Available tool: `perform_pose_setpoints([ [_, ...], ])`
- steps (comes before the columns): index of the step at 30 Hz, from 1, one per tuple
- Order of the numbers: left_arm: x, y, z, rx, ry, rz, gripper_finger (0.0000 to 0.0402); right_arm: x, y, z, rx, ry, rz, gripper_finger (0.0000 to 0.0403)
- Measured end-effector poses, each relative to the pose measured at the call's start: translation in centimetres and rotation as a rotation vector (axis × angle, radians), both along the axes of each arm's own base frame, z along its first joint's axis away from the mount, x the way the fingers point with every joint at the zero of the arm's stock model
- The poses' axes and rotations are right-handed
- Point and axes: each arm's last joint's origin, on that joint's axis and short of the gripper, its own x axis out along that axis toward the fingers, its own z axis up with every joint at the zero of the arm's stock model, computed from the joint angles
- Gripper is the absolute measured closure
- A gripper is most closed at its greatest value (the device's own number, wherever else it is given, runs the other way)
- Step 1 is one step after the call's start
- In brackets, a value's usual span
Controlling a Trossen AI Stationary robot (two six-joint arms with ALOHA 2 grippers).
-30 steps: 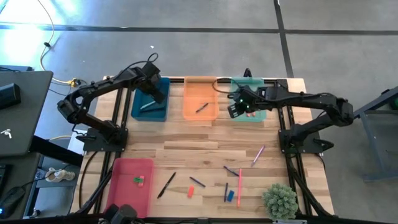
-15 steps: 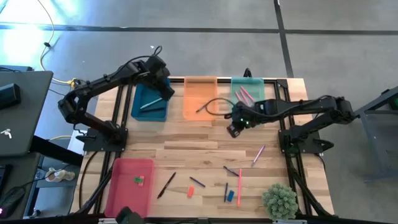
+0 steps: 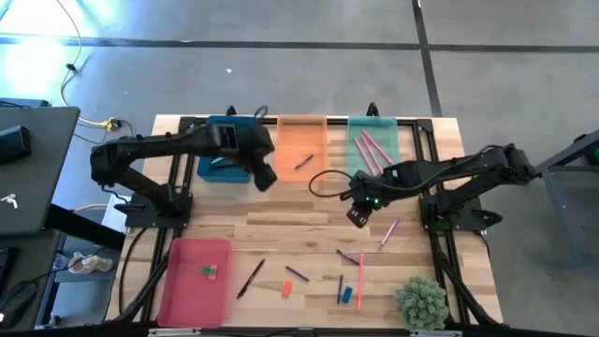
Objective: Sort crayons/erasers/pens/pencils in bins
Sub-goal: Put the blue crayon into the orange bin
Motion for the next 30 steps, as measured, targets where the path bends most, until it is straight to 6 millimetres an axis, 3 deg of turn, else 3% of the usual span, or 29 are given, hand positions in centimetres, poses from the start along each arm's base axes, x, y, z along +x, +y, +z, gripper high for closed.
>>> perform_pose_setpoints([
  [8, -0.4, -5.9, 1.0, -0.079, 0.02, -0.015, 0.0241, -0.2, 2.3, 0.0, -0.011, -0.007, 0.111, 0.0274],
  [18, -2.7, -11.3, 1.9, 0.067, 0.074, 0.094, 0.0241, 2.0, 4.9, -1.9, 0.036, -0.036, 0.218, 0.0274],
  [22, -2.8, -11.8, 1.1, 0.099, 0.085, 0.107, 0.0241, 2.4, 5.9, -3.0, 0.06, 0.004, 0.185, 0.0274],
  [30, -2.9, -10.1, 0.1, 0.082, 0.149, 0.057, 0.0241, 3.2, 7.0, -5.3, 0.1, 0.096, 0.087, 0.0274],
])
